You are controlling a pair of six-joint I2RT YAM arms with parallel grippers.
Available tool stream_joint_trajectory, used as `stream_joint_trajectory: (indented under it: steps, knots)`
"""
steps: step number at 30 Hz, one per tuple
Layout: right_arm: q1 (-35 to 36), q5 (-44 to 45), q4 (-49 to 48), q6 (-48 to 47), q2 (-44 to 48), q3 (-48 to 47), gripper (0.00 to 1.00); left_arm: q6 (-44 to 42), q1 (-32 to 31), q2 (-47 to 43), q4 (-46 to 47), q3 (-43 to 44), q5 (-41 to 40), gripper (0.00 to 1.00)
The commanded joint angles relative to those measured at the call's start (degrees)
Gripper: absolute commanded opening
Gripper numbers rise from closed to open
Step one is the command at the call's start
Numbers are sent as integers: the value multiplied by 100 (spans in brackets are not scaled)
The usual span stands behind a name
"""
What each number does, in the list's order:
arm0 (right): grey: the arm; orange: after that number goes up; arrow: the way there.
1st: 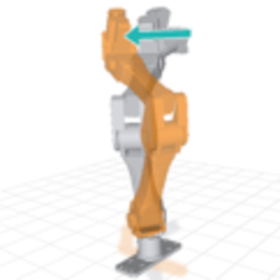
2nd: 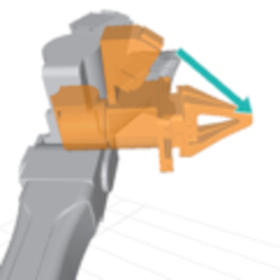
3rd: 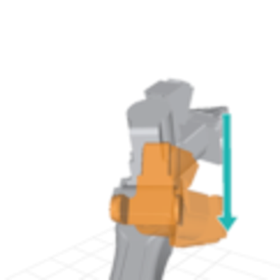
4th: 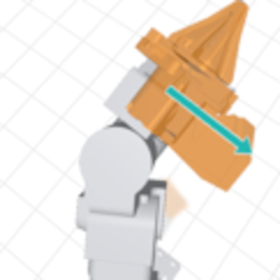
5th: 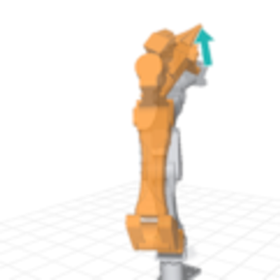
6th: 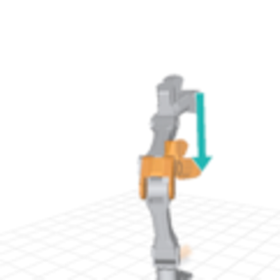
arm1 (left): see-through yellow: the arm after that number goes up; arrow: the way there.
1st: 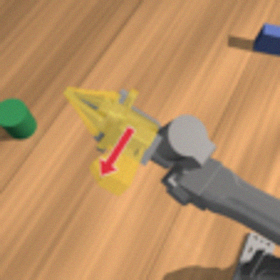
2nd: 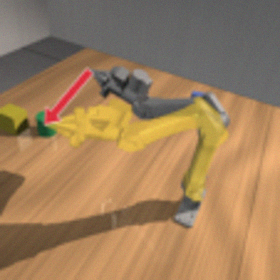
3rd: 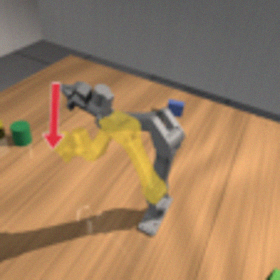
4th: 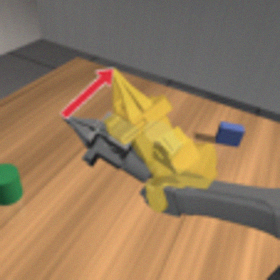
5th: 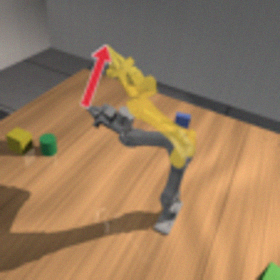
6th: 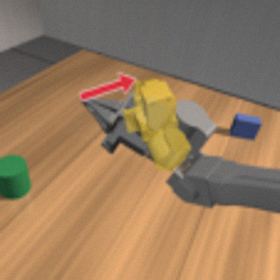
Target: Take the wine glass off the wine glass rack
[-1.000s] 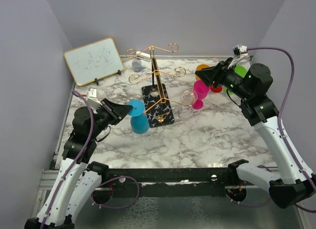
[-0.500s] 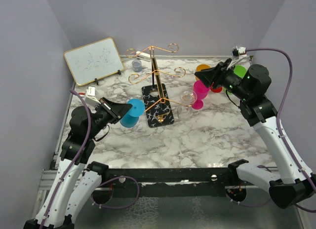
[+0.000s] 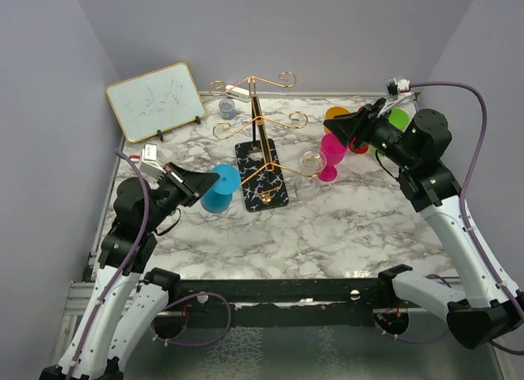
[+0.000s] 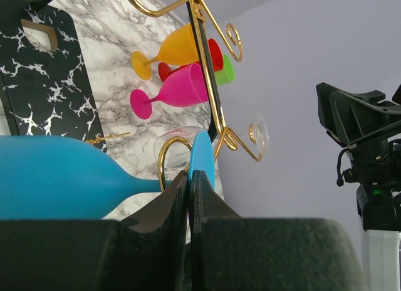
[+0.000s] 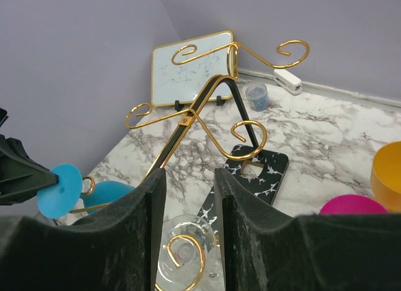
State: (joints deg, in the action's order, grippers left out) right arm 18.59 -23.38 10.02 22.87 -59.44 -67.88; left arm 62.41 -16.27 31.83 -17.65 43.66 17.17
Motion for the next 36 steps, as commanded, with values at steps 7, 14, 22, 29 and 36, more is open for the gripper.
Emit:
stream_joint_trajectory:
  steps: [7, 14, 22, 29, 36]
  knots:
    - [18, 123, -229, 53, 195, 71, 36, 499, -14, -261, 421, -10, 179, 0]
    - [21, 153, -229, 51, 241, 74, 36, 691, -16, -154, 685, -173, 563, 0]
    - [22, 175, -209, 43, 266, 77, 36, 841, -14, 37, 1186, -389, 751, 0]
    - [22, 177, -219, 48, 262, 75, 36, 945, -10, 380, 1710, -345, 869, 0]
    - [19, 97, -245, 53, 190, 48, 36, 877, -16, 811, 2098, -185, 929, 0]
